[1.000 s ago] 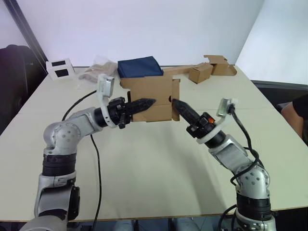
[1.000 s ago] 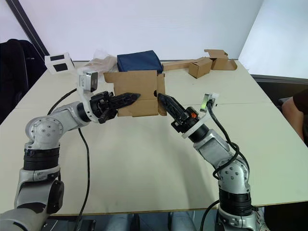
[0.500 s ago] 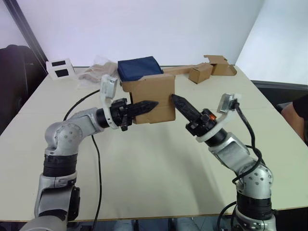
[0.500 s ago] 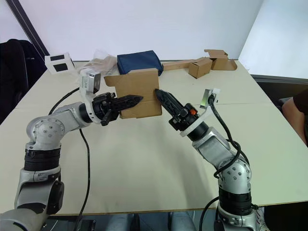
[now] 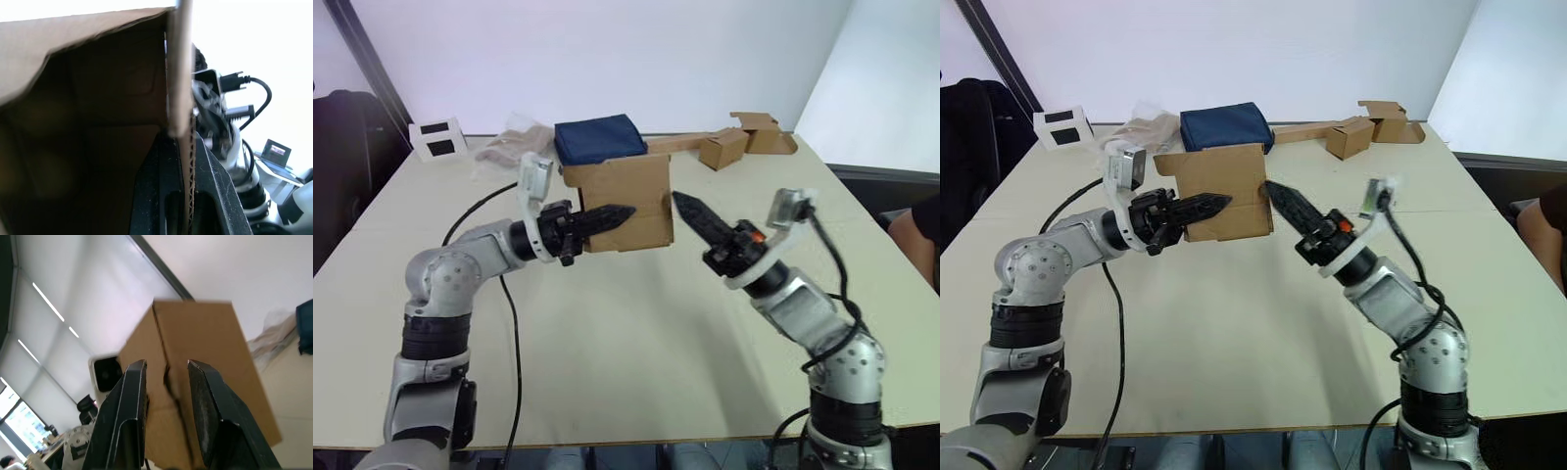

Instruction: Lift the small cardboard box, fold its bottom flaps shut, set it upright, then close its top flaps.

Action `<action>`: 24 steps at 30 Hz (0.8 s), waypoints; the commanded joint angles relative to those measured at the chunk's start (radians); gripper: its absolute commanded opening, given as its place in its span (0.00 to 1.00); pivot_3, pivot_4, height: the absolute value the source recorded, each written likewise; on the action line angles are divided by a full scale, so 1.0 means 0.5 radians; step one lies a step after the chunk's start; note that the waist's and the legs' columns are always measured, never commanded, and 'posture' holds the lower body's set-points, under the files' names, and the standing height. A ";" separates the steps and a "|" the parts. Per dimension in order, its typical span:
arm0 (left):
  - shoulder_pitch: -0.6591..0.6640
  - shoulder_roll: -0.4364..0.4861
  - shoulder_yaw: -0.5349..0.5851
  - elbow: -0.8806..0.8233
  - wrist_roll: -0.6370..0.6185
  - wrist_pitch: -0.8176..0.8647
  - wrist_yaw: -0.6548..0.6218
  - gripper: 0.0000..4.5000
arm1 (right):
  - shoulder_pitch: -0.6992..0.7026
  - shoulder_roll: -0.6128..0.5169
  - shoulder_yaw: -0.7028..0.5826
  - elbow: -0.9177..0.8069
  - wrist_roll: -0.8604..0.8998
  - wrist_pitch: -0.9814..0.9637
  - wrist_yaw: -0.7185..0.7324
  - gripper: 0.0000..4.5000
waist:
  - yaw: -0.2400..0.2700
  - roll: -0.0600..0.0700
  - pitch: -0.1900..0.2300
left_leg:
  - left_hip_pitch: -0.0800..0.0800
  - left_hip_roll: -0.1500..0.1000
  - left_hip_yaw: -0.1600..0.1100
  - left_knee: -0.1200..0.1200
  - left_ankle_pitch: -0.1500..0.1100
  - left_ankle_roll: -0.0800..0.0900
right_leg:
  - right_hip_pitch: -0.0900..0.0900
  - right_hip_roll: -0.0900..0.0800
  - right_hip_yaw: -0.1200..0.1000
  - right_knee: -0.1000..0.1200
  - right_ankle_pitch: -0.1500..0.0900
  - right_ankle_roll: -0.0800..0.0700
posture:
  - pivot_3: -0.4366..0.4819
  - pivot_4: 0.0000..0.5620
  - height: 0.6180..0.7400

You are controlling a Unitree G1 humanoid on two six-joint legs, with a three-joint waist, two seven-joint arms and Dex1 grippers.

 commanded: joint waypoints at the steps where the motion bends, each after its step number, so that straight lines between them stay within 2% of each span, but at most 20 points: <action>1: -0.024 0.009 0.040 -0.056 -0.041 -0.013 0.003 0.00 | 0.029 -0.004 -0.095 0.002 0.142 -0.060 -0.025 0.30 | -0.002 0.000 0.000 | 0.000 0.000 0.000 0.000 0.000 0.000 | 0.000 0.000 0.000 0.000 0.000 0.000 | 0.48 0.27 1.00; 2: -0.024 0.007 0.039 -0.056 -0.041 -0.015 0.003 0.00 | 0.036 0.003 -0.091 0.024 0.134 -0.066 -0.038 0.30 | -0.004 0.000 0.000 | 0.000 0.000 0.000 0.000 0.000 0.000 | 0.000 0.001 0.000 0.000 0.000 0.000 | 0.48 0.27 1.00; 5: -0.026 0.000 0.038 -0.057 -0.043 -0.018 0.006 0.00 | 0.040 0.027 -0.065 0.074 0.070 -0.088 -0.056 0.14 | -0.010 0.000 0.000 | 0.001 0.001 0.000 0.000 0.000 0.000 | 0.000 0.002 0.000 0.001 0.000 0.000 | 0.48 0.27 1.00; 6: -0.027 -0.002 0.037 -0.057 -0.043 -0.020 0.007 0.00 | 0.039 0.035 -0.034 0.072 0.027 -0.086 -0.049 0.04 | -0.010 0.000 0.000 | 0.001 0.001 0.000 0.000 0.000 0.000 | 0.000 0.002 0.000 0.001 0.000 0.000 | 0.48 0.27 1.00; 7: -0.028 -0.004 0.037 -0.057 -0.044 -0.021 0.007 0.00 | 0.035 0.048 -0.001 0.070 -0.008 -0.084 -0.050 0.01 | -0.009 0.000 0.000 | 0.001 0.001 0.000 0.000 0.000 0.000 | 0.000 0.002 0.000 0.001 0.000 0.000 | 0.48 0.27 1.00; 14: -0.034 -0.018 0.027 -0.056 -0.037 -0.026 0.009 0.00 | -0.015 0.117 0.171 0.037 -0.126 -0.072 -0.044 0.01 | -0.007 0.000 0.000 | 0.001 0.001 0.000 0.000 0.000 0.000 | 0.000 0.001 0.000 0.001 0.000 0.000 | 0.48 0.27 1.00; 18: -0.031 -0.047 0.004 -0.078 -0.040 -0.022 0.024 0.00 | -0.047 0.091 0.377 -0.070 -0.290 0.004 0.013 0.01 | -0.003 0.000 0.000 | 0.000 0.000 0.000 0.000 0.000 0.000 | 0.000 0.001 0.000 0.001 0.000 0.000 | 0.48 0.27 1.00; 24: -0.049 -0.017 -0.004 -0.054 -0.017 -0.010 0.005 0.00 | 0.011 -0.006 0.186 -0.092 -0.238 -0.032 0.002 0.01 | -0.002 0.000 0.000 | 0.000 0.000 0.000 0.000 0.000 0.000 | 0.000 0.001 0.000 0.000 0.000 0.000 | 0.48 0.27 1.00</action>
